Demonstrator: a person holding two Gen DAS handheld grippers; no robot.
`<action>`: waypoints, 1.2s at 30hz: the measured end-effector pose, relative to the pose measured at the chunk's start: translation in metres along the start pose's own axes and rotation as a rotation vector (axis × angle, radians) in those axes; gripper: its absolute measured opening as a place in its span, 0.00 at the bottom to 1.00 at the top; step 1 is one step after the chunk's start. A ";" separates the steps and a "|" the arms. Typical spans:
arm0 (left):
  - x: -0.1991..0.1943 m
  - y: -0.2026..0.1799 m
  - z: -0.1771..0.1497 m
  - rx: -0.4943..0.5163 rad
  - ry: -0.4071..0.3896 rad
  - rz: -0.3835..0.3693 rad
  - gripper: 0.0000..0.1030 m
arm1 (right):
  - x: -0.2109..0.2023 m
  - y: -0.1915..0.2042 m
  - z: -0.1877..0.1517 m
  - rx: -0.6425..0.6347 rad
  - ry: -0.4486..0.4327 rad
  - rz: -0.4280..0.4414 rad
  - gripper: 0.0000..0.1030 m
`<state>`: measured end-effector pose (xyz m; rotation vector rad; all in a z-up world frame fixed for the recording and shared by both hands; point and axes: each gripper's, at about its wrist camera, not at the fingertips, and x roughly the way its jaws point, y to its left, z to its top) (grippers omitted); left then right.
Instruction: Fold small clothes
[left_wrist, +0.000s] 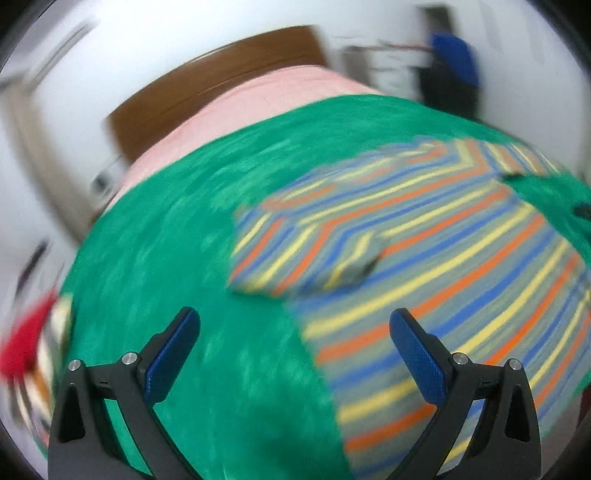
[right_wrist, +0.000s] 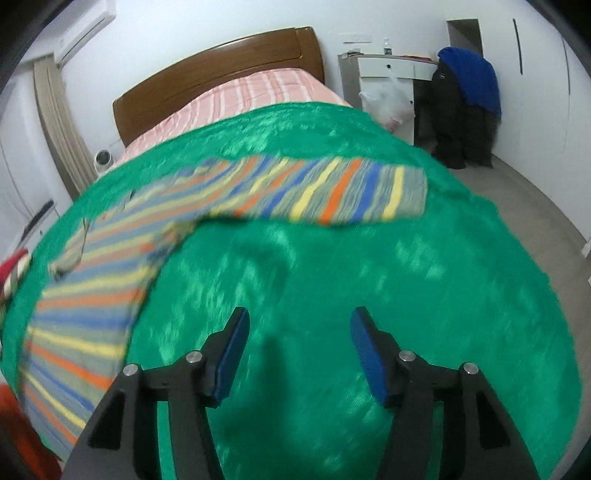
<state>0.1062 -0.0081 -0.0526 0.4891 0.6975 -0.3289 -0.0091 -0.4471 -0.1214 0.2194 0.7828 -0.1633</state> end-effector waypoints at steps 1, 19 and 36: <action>0.014 -0.011 0.013 0.048 0.017 -0.016 0.99 | 0.002 0.001 -0.003 0.002 -0.002 -0.007 0.58; 0.066 0.201 -0.051 -0.879 0.090 -0.004 0.05 | 0.004 0.012 -0.011 -0.014 -0.053 -0.037 0.72; 0.095 0.254 -0.160 -1.070 0.267 0.247 0.02 | 0.012 0.019 -0.012 -0.050 -0.038 -0.073 0.77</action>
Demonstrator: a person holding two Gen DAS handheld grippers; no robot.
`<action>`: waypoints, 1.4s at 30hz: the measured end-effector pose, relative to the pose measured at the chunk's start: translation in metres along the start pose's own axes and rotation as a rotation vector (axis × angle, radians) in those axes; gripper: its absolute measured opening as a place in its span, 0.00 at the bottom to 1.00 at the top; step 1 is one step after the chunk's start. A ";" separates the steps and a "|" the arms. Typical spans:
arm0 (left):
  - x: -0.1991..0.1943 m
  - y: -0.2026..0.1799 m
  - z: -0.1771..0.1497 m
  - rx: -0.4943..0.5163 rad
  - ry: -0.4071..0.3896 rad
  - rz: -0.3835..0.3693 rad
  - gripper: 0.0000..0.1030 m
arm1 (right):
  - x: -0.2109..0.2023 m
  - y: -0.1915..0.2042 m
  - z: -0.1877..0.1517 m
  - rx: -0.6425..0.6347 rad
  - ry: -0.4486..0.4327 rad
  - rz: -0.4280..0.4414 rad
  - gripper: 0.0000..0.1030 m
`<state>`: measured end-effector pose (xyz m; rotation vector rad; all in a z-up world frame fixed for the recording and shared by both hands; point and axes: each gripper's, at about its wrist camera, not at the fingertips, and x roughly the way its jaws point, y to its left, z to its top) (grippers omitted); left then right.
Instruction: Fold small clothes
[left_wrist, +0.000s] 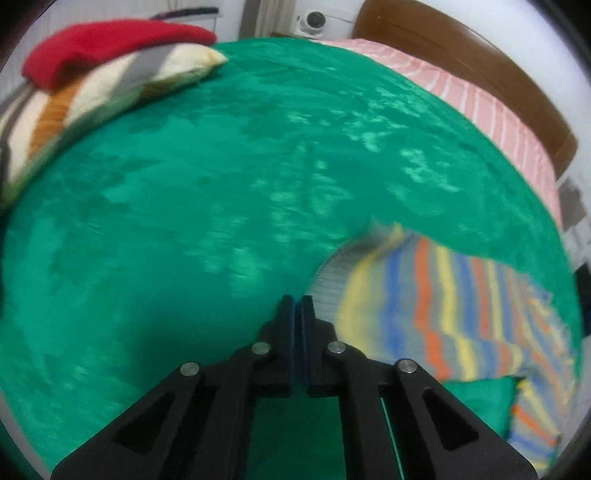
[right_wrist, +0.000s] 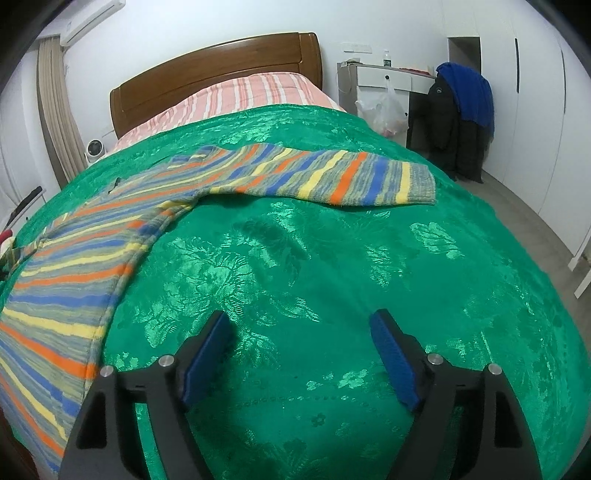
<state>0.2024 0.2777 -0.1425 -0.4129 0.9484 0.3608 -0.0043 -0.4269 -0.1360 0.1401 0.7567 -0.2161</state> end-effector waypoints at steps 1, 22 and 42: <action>-0.002 0.006 0.000 0.001 0.000 0.008 0.01 | 0.000 0.000 0.000 0.000 0.000 -0.001 0.77; -0.018 -0.118 -0.100 0.614 -0.062 -0.165 1.00 | 0.007 0.008 -0.003 -0.032 -0.006 -0.035 0.84; -0.016 -0.115 -0.101 0.598 -0.082 -0.189 1.00 | 0.012 0.012 -0.003 -0.049 -0.010 -0.069 0.88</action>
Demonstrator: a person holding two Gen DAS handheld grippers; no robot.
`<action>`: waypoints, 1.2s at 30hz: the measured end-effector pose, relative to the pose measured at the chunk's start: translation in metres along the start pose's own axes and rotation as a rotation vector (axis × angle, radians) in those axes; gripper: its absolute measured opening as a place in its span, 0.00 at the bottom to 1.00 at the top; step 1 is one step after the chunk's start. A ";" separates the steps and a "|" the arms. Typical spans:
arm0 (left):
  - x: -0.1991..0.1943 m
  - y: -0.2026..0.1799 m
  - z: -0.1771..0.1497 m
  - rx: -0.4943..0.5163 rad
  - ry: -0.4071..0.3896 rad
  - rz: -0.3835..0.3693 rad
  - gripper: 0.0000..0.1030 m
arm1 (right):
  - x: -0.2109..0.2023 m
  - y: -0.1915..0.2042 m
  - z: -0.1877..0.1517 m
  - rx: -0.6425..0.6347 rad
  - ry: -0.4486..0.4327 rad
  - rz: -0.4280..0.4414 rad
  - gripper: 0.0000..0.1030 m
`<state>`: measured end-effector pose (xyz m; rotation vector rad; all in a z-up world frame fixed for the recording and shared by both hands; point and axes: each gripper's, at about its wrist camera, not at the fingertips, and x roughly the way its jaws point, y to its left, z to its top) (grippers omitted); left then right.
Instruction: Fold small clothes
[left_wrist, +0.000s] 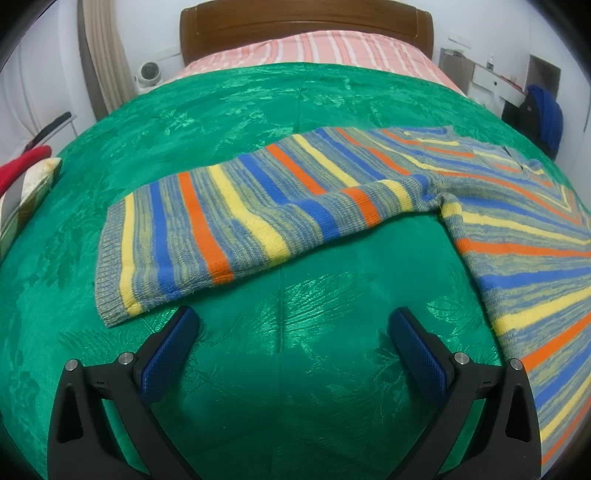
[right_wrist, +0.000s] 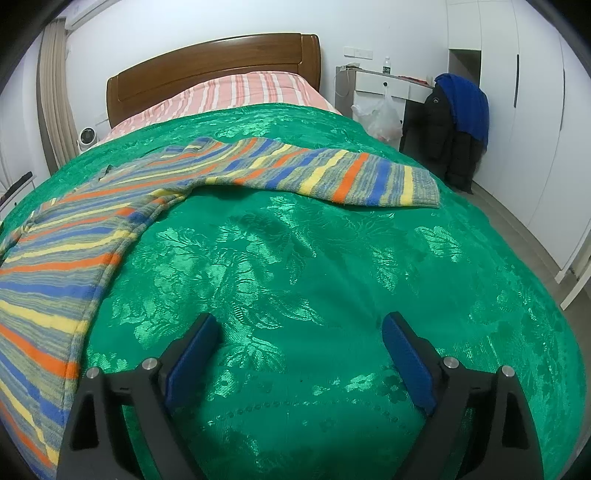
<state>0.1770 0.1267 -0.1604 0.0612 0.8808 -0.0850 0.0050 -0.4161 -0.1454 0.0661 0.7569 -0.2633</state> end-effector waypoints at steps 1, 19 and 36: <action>0.000 0.000 0.000 -0.001 0.000 -0.001 1.00 | 0.000 0.000 0.000 -0.001 0.001 -0.002 0.88; 0.000 0.000 0.000 -0.001 0.000 -0.001 1.00 | 0.006 0.005 0.003 0.004 0.021 -0.057 0.95; -0.001 0.001 0.000 -0.001 0.000 -0.002 1.00 | 0.010 0.007 0.003 0.010 0.034 -0.100 0.98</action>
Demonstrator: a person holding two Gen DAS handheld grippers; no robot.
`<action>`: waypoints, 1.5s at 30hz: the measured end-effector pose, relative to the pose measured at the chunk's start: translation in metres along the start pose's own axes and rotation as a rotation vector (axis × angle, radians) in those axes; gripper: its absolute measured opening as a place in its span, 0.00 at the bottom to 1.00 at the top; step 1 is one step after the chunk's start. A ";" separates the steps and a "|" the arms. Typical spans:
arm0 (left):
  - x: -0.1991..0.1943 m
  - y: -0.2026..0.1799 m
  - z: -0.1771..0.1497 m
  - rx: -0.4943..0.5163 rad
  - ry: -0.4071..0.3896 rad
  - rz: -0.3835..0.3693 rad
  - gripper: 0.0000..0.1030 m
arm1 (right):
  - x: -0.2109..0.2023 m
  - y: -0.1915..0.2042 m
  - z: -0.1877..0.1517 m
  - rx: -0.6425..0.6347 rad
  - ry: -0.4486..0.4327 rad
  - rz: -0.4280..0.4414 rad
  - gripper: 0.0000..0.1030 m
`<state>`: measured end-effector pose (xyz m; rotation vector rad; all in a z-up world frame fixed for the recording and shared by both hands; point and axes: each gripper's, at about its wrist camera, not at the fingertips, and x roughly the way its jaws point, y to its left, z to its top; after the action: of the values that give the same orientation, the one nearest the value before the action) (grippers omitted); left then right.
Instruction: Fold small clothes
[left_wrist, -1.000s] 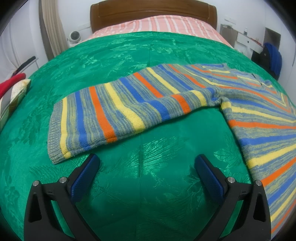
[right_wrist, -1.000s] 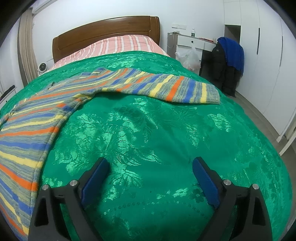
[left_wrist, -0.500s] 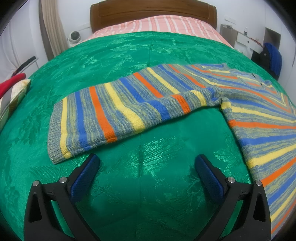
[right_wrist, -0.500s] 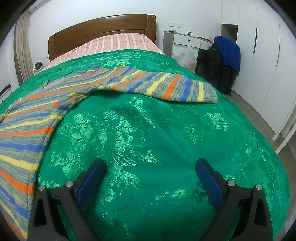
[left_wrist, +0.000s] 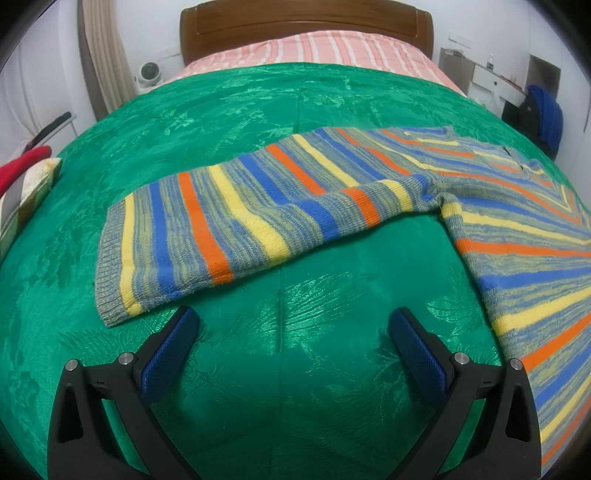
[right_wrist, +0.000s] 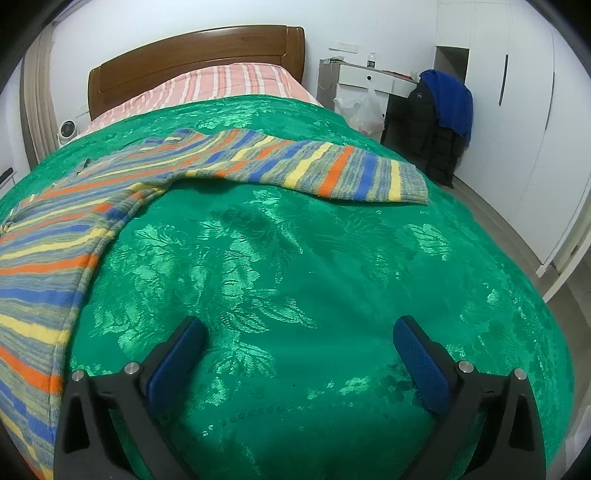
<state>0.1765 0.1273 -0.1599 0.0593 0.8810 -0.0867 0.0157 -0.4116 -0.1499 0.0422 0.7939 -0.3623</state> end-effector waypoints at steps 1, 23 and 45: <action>0.000 0.000 0.000 0.000 0.000 0.000 1.00 | 0.000 0.000 0.000 0.000 0.001 -0.003 0.99; 0.000 0.000 0.000 -0.001 -0.001 -0.001 1.00 | -0.005 -0.004 -0.004 0.006 -0.026 0.022 0.99; 0.000 -0.001 -0.001 -0.003 -0.004 0.001 1.00 | -0.013 -0.006 -0.010 -0.002 -0.052 0.031 0.99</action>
<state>0.1756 0.1265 -0.1602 0.0570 0.8773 -0.0843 -0.0017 -0.4115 -0.1474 0.0430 0.7418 -0.3322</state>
